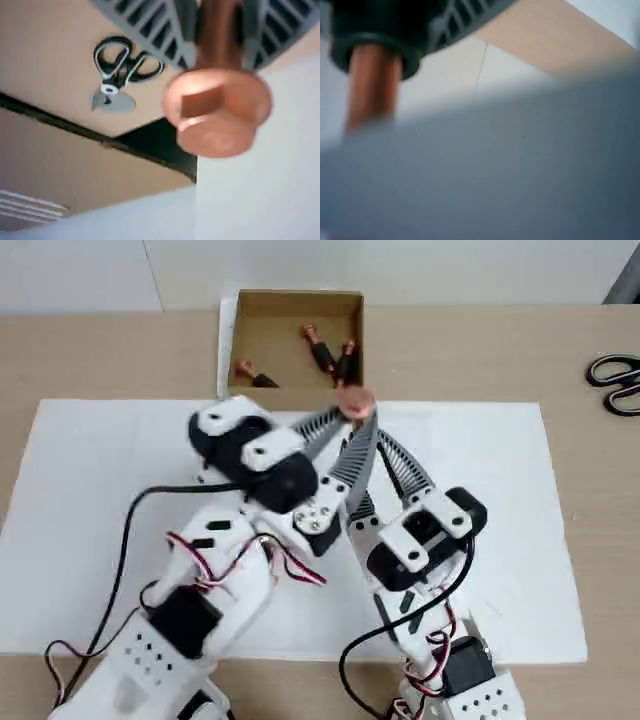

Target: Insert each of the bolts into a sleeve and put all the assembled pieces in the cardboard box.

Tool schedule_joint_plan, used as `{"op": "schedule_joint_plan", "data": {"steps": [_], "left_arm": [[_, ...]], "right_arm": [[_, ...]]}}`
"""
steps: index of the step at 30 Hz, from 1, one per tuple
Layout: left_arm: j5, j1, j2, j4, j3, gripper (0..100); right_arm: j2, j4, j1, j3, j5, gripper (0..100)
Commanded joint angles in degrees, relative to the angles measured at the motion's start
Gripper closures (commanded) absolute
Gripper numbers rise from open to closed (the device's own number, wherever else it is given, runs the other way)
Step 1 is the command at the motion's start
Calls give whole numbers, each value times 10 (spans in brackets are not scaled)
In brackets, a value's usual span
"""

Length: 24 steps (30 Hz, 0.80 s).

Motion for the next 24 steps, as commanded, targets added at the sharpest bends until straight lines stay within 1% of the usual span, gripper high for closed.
{"op": "schedule_joint_plan", "data": {"steps": [1,5,9,14,18,21,24], "left_arm": [[0,-23,-3,-3,-4,993],[0,-49,-3,0,1,993],[-2,-50,-2,0,-3,990],[-51,-50,-2,2,1,989],[-56,-50,-2,3,1,989],[-72,-49,-2,37,1,983],[-88,-49,-2,79,1,939]], "right_arm": [[-10,1,-1,-5,6,994],[-10,1,-1,-5,6,994],[-10,1,-1,-5,6,994],[-10,2,-1,-6,6,994],[-10,2,-1,-7,6,994],[-10,2,-1,-7,6,994],[-10,2,-1,-7,6,994]]}}
